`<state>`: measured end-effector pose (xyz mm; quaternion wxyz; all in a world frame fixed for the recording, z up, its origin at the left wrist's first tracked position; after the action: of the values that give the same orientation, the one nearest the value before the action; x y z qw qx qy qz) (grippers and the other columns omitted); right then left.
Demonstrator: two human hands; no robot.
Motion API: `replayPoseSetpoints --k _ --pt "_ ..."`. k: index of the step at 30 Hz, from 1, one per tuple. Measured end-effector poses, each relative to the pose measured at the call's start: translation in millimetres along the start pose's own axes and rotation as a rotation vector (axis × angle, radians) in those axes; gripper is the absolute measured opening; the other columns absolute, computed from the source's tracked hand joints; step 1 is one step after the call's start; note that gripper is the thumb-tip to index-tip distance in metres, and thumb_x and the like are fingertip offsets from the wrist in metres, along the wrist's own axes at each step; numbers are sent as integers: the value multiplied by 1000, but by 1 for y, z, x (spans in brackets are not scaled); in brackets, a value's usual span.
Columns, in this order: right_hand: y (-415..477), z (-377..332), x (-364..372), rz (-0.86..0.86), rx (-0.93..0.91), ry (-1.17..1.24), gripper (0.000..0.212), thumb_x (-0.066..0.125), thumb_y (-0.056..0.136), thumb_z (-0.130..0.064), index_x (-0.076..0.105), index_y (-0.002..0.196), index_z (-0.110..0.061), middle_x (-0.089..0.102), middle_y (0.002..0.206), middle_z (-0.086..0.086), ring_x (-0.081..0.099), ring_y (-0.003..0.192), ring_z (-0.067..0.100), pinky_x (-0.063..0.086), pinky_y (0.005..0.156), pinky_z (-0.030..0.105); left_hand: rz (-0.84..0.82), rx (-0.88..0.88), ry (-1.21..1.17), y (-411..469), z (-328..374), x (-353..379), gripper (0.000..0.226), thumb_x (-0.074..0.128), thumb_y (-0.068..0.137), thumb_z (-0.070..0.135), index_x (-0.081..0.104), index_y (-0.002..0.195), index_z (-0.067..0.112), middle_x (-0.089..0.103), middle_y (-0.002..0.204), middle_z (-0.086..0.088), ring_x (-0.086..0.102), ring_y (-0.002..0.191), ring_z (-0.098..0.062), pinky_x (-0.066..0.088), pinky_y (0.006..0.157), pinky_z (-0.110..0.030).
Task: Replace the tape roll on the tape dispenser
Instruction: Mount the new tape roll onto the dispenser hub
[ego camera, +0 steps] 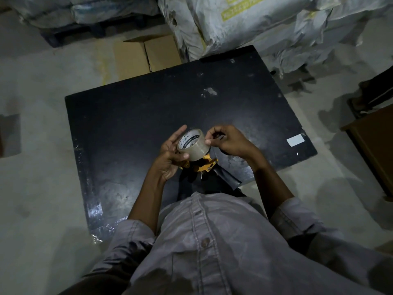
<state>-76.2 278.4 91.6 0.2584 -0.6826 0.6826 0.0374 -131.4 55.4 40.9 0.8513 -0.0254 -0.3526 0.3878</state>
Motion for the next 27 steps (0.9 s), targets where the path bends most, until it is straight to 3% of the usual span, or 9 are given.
replayPoseSetpoints --k 4,10,15,21,23,27 --pt "-3 6 1 -9 32 -19 7 87 102 -21 81 106 -19 82 103 -6 72 89 -7 55 83 14 39 14 -29 2 -1 -1 106 67 73 -23 41 169 12 45 169 -28 60 137 -38 67 89 -35" --pt "-7 8 0 101 51 137 25 93 97 -17 83 119 -11 83 110 14 76 92 3 62 88 19 62 23 -58 3 0 -3 100 68 82 -20 40 170 19 51 161 -35 63 135 -39 66 98 -44" --pt "-6 5 1 97 55 111 14 92 97 -20 86 109 -15 84 96 -9 76 92 1 60 88 18 88 27 -66 1 1 -2 99 70 83 -18 41 169 21 53 159 -34 61 138 -40 65 99 -44" --pt "-9 2 2 118 64 117 13 93 96 -15 85 103 -9 84 90 -8 79 87 2 59 80 15 141 31 -38 0 5 -1 94 75 85 -12 44 168 22 55 157 -31 67 133 -35 66 94 -40" --pt "-10 2 2 134 44 137 14 93 96 -12 83 104 -6 84 92 -5 79 88 6 63 83 21 164 26 -42 0 5 -2 92 76 86 -10 45 167 21 57 152 -30 69 128 -32 66 91 -37" --pt "-8 0 2 186 14 183 21 90 96 -6 75 100 -19 80 95 11 75 89 18 67 92 44 213 23 -38 1 6 0 78 72 97 -10 45 166 15 66 132 -17 76 110 -19 65 84 -30"
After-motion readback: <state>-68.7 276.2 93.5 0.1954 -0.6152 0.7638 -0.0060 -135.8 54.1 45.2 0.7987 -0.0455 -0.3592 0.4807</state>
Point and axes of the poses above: each hand's wrist, its own y-axis towards the middle knuckle, its own x-axis out of the palm, z = x × y, the point moved 5 cm from there along y, towards the middle knuckle
